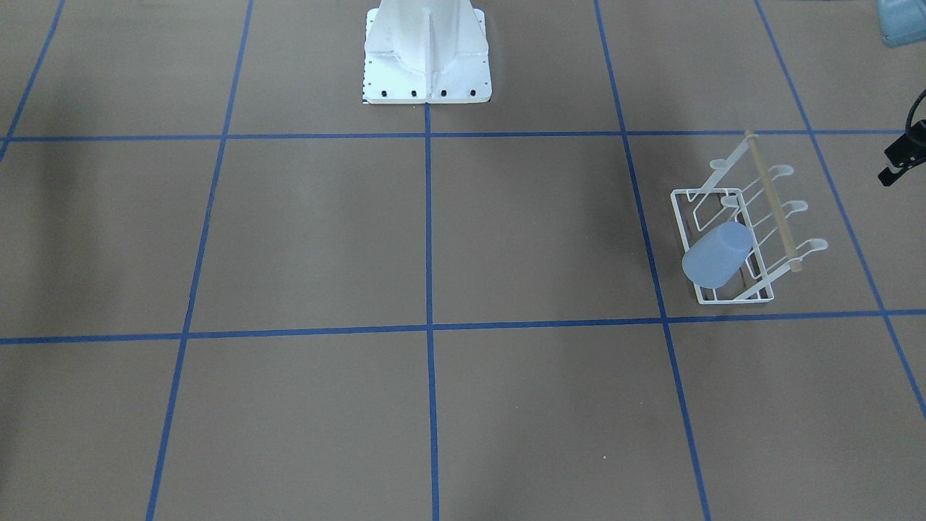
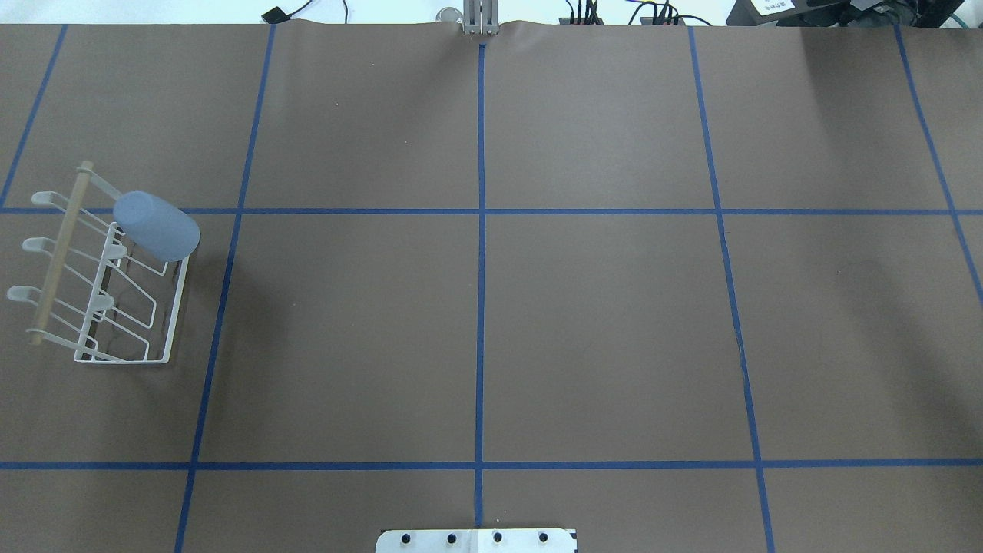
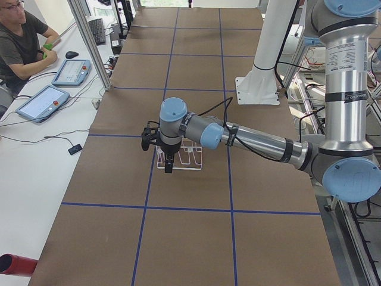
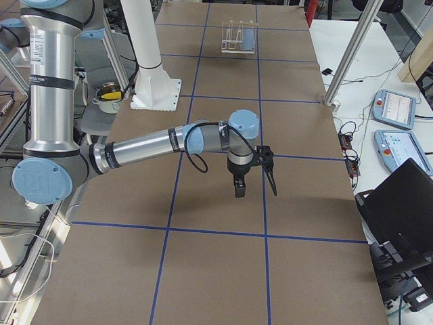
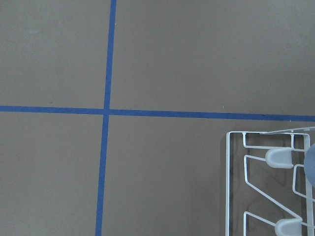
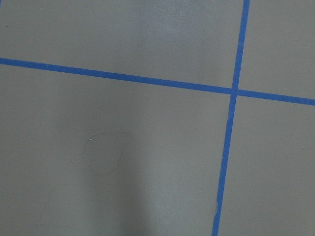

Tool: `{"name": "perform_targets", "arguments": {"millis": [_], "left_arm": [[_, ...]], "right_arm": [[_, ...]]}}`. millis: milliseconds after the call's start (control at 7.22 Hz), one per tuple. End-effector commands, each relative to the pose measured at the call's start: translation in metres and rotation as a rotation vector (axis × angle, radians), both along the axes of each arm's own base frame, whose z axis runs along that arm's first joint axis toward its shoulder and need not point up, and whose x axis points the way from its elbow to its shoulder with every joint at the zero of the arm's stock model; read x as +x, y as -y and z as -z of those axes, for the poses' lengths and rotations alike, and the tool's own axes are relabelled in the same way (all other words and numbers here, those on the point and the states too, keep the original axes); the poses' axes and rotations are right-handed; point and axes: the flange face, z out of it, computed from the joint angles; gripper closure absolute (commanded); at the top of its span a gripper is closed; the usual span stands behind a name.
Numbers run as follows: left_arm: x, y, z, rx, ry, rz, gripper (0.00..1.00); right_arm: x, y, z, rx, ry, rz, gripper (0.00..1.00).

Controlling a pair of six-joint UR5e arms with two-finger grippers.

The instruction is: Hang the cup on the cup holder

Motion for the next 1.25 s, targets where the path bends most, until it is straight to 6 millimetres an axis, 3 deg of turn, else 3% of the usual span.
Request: {"name": "perform_targets", "arguments": {"millis": [0,1108], "left_arm": [[0.0051,-0.0004,-0.0029,-0.029,-0.065,-0.023,0.02],[0.0051,0.0003,-0.0032,-0.027,-0.073,-0.024,0.02]], "right_arm": [[0.0,0.0008,0.0009,0.002,-0.001,0.0,0.0],[-0.0005,0.0018,0.0027,0.005,0.004,0.001,0.0]]}}
